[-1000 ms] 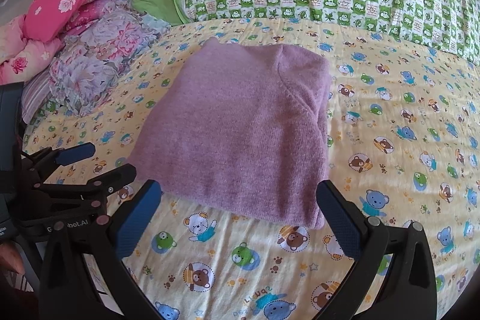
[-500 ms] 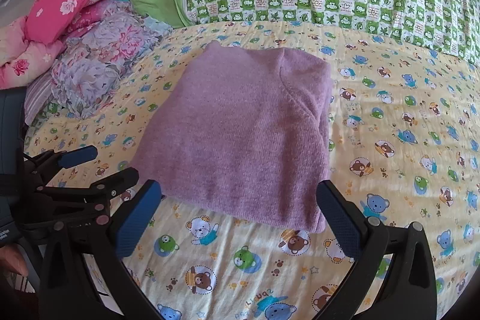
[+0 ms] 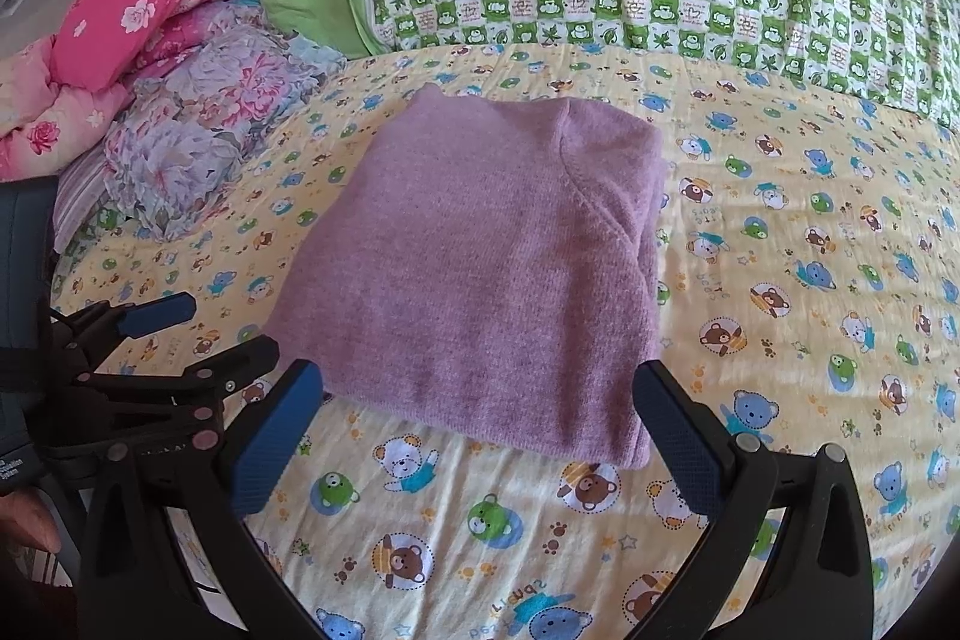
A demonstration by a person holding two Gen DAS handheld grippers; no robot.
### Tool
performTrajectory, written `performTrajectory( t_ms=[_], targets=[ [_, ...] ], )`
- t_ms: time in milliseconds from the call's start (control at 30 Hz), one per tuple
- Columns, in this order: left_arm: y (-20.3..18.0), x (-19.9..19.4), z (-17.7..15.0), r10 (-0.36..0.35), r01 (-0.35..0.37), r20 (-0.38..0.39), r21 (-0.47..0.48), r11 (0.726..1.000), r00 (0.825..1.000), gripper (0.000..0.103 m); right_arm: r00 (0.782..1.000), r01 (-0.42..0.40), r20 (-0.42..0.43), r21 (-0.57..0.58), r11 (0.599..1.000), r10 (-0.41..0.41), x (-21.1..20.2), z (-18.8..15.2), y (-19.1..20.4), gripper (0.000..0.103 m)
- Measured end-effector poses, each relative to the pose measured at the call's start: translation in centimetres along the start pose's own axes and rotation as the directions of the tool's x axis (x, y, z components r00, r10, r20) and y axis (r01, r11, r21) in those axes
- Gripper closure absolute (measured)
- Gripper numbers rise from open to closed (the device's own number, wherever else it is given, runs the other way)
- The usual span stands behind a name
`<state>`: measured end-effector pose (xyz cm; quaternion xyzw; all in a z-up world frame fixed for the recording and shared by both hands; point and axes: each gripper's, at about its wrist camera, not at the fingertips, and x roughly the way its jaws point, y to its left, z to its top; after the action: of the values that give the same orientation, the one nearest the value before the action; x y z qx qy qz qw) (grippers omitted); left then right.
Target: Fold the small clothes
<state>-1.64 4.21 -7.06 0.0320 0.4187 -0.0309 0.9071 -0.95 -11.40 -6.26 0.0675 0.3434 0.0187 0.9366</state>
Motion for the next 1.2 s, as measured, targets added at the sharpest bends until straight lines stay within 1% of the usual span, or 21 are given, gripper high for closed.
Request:
performTrajectory(
  t_ms=[600, 1200],
  targets=[
    [0.1, 0.31, 0.41, -0.013, 0.013, -0.037, 0.009, 1.0, 0.999, 0.015, 1.0, -0.015, 0.004, 0.003, 1.0, 0.015, -0.08, 0.53, -0.11, 0.0],
    [0.06, 0.27, 1.01, -0.006, 0.006, -0.031, 0.009, 1.0, 0.999, 0.015, 1.0, -0.017, 0.005, 0.014, 1.0, 0.017, -0.02, 0.99, -0.35, 0.0]
  ],
)
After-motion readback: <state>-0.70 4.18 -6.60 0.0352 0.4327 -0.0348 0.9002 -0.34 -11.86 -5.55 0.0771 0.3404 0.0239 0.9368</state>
